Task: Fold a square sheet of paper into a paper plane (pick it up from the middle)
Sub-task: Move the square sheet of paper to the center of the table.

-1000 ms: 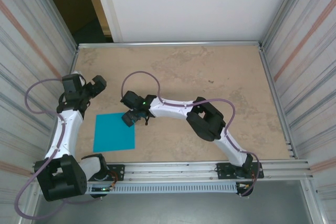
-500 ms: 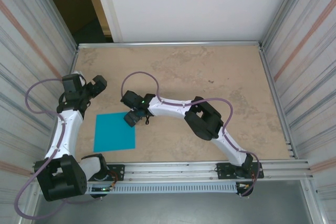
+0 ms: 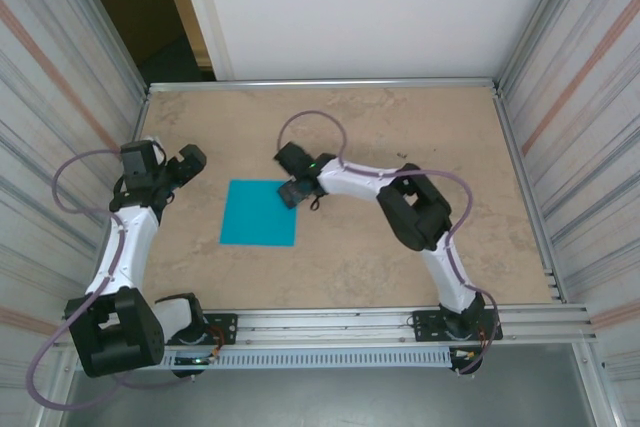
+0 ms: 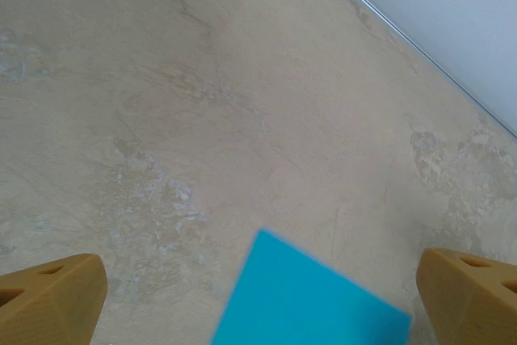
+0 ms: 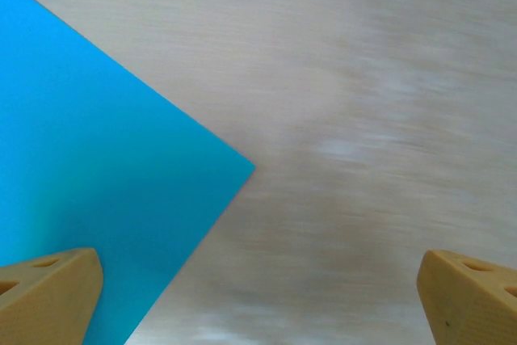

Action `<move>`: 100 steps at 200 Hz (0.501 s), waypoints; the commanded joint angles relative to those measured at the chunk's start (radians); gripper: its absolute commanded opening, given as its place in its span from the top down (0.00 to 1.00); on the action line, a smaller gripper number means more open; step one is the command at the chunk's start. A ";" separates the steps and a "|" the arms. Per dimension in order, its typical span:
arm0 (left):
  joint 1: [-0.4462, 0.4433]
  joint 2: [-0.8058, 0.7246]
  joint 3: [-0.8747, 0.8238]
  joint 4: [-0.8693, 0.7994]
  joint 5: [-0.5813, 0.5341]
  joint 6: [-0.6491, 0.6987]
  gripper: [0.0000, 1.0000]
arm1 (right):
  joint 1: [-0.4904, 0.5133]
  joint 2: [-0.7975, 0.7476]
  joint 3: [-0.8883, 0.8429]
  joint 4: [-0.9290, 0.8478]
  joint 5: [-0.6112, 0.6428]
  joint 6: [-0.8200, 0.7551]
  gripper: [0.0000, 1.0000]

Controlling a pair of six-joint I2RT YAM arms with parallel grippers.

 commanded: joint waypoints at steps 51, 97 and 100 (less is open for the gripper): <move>0.004 0.070 0.031 0.036 0.162 -0.026 0.01 | -0.231 -0.156 -0.077 -0.112 -0.078 -0.045 0.04; -0.014 0.127 0.037 0.052 0.216 -0.041 0.01 | -0.185 -0.182 -0.044 0.013 -0.361 0.328 0.12; -0.015 0.129 0.037 0.052 0.216 -0.042 0.01 | -0.178 -0.172 -0.037 0.020 -0.368 0.351 0.13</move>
